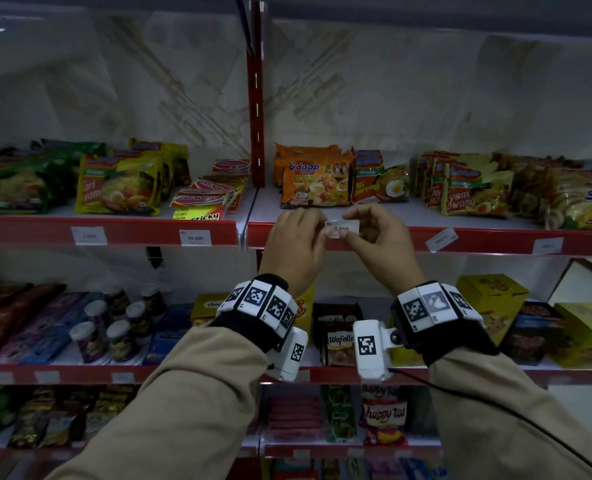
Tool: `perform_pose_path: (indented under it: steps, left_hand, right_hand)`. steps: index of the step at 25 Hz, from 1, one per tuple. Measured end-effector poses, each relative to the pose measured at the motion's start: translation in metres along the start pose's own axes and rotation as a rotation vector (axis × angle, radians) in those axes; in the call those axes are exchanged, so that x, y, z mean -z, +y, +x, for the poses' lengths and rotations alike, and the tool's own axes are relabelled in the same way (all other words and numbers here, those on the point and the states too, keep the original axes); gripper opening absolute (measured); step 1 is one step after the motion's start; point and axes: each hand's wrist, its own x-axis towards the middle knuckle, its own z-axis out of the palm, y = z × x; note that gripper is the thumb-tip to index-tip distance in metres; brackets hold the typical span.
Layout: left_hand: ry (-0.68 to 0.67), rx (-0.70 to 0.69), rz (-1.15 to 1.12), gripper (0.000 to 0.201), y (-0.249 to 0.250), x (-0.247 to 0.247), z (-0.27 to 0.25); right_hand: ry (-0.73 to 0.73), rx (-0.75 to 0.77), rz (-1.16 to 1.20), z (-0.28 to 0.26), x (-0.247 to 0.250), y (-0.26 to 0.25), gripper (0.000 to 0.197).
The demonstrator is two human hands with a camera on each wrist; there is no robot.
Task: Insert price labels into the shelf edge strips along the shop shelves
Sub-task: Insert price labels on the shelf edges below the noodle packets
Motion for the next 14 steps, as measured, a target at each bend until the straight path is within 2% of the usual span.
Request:
perform_pose_path:
  steps: [2, 5, 9, 14]
  left_hand:
    - [0.002, -0.012, 0.005, 0.017, -0.001, 0.0, 0.0]
    - [-0.013, -0.013, 0.012, 0.016, -0.002, 0.003, 0.0]
    - [-0.053, 0.008, 0.002, 0.016, -0.001, 0.008, 0.002]
    - [-0.105, 0.023, 0.016, 0.014, 0.0, 0.012, 0.001]
  right_hand:
    - [0.02, 0.066, -0.125, 0.001, 0.003, 0.001, 0.006]
    - [0.013, 0.115, -0.223, 0.006, 0.008, 0.001, 0.007]
    - [-0.004, 0.086, -0.167, 0.007, 0.004, -0.001, 0.005]
    - [-0.065, 0.131, -0.185, 0.011, -0.002, -0.012, 0.003]
